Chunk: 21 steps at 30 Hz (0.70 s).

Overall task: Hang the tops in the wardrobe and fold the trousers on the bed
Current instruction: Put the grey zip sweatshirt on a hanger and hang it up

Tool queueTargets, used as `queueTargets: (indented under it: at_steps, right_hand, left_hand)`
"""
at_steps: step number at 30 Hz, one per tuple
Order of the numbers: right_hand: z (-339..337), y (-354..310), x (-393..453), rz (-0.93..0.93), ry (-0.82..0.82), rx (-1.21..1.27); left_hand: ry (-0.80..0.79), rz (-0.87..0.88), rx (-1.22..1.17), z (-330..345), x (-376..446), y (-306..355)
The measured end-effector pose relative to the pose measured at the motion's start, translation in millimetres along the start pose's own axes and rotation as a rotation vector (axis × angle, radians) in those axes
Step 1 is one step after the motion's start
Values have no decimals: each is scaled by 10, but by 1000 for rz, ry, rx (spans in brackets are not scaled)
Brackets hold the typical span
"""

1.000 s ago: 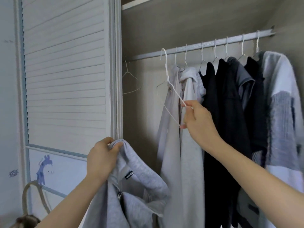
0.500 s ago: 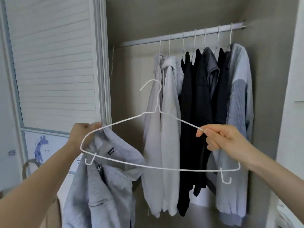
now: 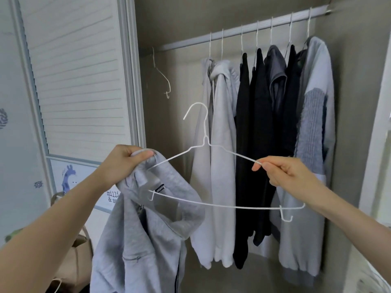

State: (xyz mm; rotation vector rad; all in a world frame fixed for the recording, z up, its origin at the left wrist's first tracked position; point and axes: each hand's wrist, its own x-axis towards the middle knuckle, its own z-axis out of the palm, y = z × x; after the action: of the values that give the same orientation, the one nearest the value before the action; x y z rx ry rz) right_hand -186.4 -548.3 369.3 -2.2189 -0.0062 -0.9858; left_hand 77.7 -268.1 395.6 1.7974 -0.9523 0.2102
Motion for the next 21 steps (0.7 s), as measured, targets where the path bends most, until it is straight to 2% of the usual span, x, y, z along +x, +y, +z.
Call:
queueTargets:
  at_steps: [5, 8, 12, 14, 17, 19, 21]
  right_hand:
    - [-19, 62, -7, -98, -118, 7]
    - [-220, 5, -5, -120, -77, 18]
    - [-113, -40, 15, -115, -40, 0]
    - [186, 13, 17, -94, -91, 5]
    - [445, 198, 18, -6, -208, -111]
    - [479, 275, 31, 79, -311, -248]
    - [573, 204, 63, 104, -345, -332]
  left_hand:
    - [50, 65, 0, 142, 3, 142]
    - [89, 94, 91, 146, -13, 118]
    - [93, 80, 41, 199, -69, 170]
    - [133, 84, -35, 307, -111, 225]
    - [222, 43, -130, 376, -185, 249]
    - [214, 17, -175, 374, -256, 242]
    - [158, 26, -170, 433, -324, 272]
